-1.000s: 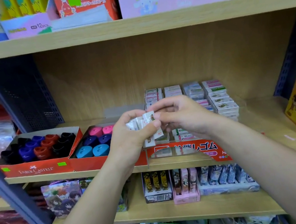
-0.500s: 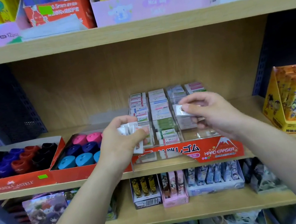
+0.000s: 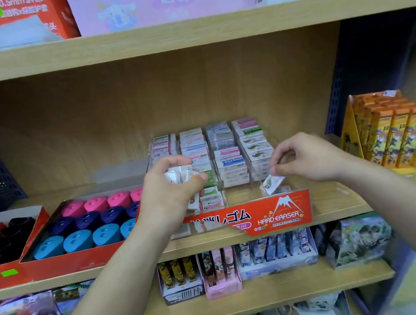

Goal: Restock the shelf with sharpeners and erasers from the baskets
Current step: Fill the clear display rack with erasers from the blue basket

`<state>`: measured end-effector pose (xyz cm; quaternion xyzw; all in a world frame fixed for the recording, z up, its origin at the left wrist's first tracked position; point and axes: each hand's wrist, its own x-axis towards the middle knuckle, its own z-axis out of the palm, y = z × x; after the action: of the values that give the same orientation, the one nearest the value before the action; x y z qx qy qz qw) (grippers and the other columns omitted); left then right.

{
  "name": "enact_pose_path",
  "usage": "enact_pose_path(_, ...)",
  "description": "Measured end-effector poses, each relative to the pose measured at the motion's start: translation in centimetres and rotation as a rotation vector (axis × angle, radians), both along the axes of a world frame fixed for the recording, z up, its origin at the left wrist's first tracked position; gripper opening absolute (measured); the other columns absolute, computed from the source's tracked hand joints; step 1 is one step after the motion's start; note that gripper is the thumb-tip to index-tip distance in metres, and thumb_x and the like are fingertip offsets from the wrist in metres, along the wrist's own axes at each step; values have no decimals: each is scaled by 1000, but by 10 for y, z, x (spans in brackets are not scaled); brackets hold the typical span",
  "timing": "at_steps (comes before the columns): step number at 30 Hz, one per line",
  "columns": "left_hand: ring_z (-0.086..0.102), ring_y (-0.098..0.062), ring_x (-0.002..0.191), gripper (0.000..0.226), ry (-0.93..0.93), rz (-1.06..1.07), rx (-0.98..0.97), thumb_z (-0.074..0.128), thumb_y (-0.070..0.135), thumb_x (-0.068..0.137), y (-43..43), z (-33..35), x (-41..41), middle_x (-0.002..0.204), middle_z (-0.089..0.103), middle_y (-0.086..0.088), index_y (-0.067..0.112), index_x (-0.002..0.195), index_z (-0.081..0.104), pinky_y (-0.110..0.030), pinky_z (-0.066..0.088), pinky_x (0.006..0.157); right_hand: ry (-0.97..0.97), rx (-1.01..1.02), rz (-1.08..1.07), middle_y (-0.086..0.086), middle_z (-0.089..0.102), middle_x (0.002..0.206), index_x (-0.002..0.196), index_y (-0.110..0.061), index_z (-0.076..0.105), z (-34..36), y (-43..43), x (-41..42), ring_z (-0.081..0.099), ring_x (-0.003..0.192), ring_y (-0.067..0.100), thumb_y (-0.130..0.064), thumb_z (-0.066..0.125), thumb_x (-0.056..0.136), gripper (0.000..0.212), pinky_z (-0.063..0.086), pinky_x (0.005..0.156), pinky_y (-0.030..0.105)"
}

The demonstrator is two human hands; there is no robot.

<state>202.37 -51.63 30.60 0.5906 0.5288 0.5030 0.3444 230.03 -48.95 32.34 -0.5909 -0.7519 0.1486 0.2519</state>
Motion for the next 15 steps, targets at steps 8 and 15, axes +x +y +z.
enact_pose_path(8, 64, -21, 116, 38, -9, 2, 5, 85, 55, 67, 7, -6, 12, 115, 73, -5, 49, 97, 62, -38, 50, 93, -204, 57, -54, -18, 73, 90, 88, -33, 76, -12, 6, 1, 65, 82, -3, -32, 75, 88, 2, 54, 75, 26)
enact_pose_path(15, 69, -31, 110, 50, -190, -37, -18, 89, 59, 52, 4, 0, 26, 118, 72, -5, 43, 95, 69, -61, 54, 95, 317, 138, 93, -12, 73, 84, 99, -24, 77, -1, -20, -36, 62, 69, -9, -20, 71, 93, 9, 46, 64, 11)
